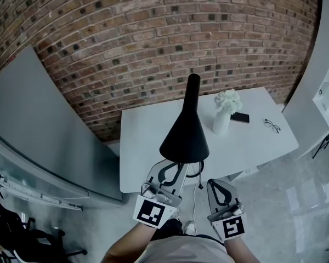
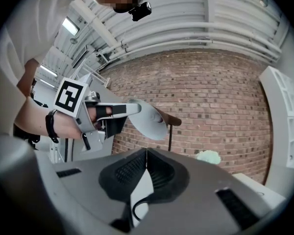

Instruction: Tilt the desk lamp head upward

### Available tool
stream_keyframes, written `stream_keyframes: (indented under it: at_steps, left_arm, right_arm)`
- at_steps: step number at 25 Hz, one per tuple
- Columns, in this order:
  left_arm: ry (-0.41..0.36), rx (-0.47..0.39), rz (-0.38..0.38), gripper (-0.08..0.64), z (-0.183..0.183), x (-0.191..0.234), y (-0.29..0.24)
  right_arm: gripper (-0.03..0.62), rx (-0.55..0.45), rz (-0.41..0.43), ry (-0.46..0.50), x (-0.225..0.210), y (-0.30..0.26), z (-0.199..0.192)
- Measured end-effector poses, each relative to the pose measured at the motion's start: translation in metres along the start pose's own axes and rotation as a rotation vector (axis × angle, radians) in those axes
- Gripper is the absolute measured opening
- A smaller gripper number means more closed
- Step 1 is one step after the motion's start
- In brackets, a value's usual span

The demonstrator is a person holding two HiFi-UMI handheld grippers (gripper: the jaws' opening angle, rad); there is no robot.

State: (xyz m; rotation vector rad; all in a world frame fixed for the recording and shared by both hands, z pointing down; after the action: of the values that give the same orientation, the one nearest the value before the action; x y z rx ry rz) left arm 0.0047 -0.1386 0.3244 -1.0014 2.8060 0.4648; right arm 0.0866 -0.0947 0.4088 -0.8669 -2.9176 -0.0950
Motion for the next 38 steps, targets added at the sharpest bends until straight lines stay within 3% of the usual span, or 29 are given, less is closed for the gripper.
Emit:
stream_keyframes:
  at_steps: [9,17,22,38]
  left_arm:
    - [0.078,0.064,0.095,0.006,-0.035,-0.001,0.05]
    - [0.073,0.109,0.098,0.006,-0.045,-0.001,0.073]
    - [0.045,0.122,0.068,0.006,-0.049,-0.007,0.074]
    - [0.083,0.167,0.076,0.006,-0.059,-0.014,0.085]
  right_arm:
    - [0.017,0.007,0.025,0.0,0.008,0.005,-0.006]
    - [0.017,0.038,0.024,0.022,0.007,0.005,-0.002]
    - [0.017,-0.002,0.06,-0.014,0.01,-0.001,-0.006]
    - [0.017,0.006,0.099,-0.032,0.014,-0.01,-0.006]
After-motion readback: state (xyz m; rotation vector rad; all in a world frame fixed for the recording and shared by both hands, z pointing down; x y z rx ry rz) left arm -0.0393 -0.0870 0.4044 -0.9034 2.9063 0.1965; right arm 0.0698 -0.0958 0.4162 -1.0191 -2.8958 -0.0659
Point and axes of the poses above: the fingertips, and each gripper's own axes: y backward along the fingers, x to its left, z out of its top, the point moved 1 cm from there along y, backward along the fingers, and after that the axes turned 2 degrees about -x, right-handed, at the moved point
